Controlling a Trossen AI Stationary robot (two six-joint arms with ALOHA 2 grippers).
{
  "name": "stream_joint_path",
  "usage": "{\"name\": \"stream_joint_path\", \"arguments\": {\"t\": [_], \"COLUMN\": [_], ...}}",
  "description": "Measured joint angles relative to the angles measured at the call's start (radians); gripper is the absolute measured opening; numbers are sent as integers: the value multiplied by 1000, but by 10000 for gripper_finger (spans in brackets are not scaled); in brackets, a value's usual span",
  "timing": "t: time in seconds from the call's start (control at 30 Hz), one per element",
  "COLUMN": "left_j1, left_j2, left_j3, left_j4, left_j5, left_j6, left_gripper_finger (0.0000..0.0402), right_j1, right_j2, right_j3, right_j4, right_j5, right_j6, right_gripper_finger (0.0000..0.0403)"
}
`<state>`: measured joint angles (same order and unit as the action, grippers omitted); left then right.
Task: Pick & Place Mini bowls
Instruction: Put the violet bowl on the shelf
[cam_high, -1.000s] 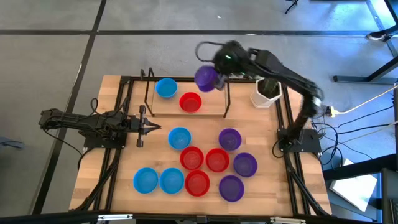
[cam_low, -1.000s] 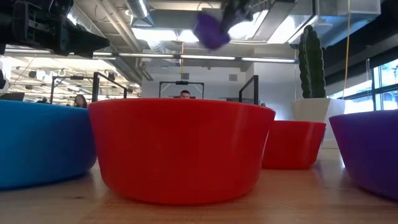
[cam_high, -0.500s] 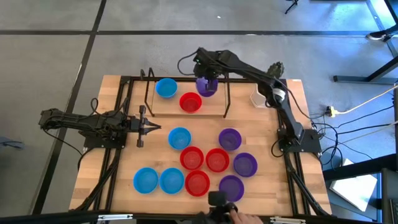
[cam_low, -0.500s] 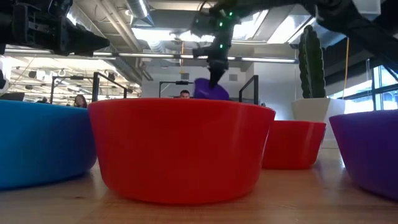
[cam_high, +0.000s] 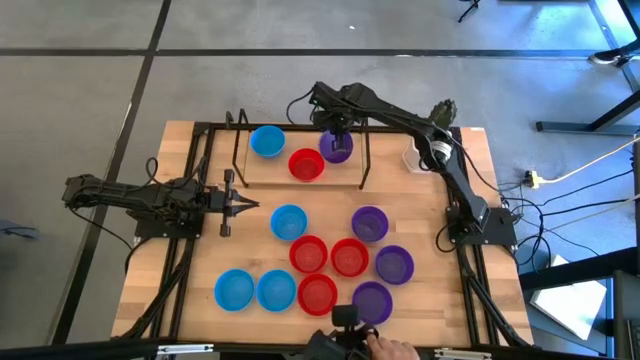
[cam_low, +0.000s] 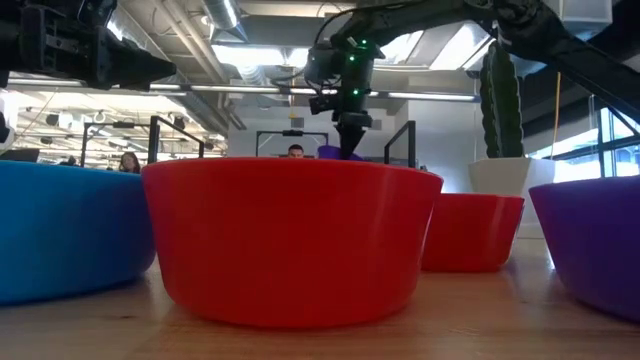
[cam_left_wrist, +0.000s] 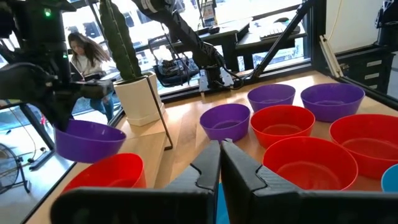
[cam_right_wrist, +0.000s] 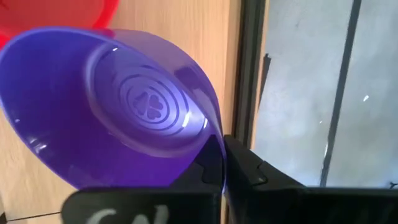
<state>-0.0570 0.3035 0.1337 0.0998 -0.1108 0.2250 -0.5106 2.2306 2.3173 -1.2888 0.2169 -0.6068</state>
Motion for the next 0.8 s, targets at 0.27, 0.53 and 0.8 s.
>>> {"name": "stream_joint_path", "arguments": {"t": [0.27, 0.53, 0.8], "left_j1": [0, 0, 0], "left_j2": [0, 0, 0], "left_j3": [0, 0, 0], "left_j4": [-1, -1, 0], "left_j5": [0, 0, 0], "left_j6": [-2, -2, -2], "left_gripper_finger": [12, 10, 9], "right_j1": [-10, -13, -13], "right_j2": [50, 75, 78], "right_j3": [0, 0, -2], "right_j4": [-7, -36, -2], "right_j5": [41, 53, 53], "right_j6": [1, 0, 0], "right_gripper_finger": [2, 7, 65]}}
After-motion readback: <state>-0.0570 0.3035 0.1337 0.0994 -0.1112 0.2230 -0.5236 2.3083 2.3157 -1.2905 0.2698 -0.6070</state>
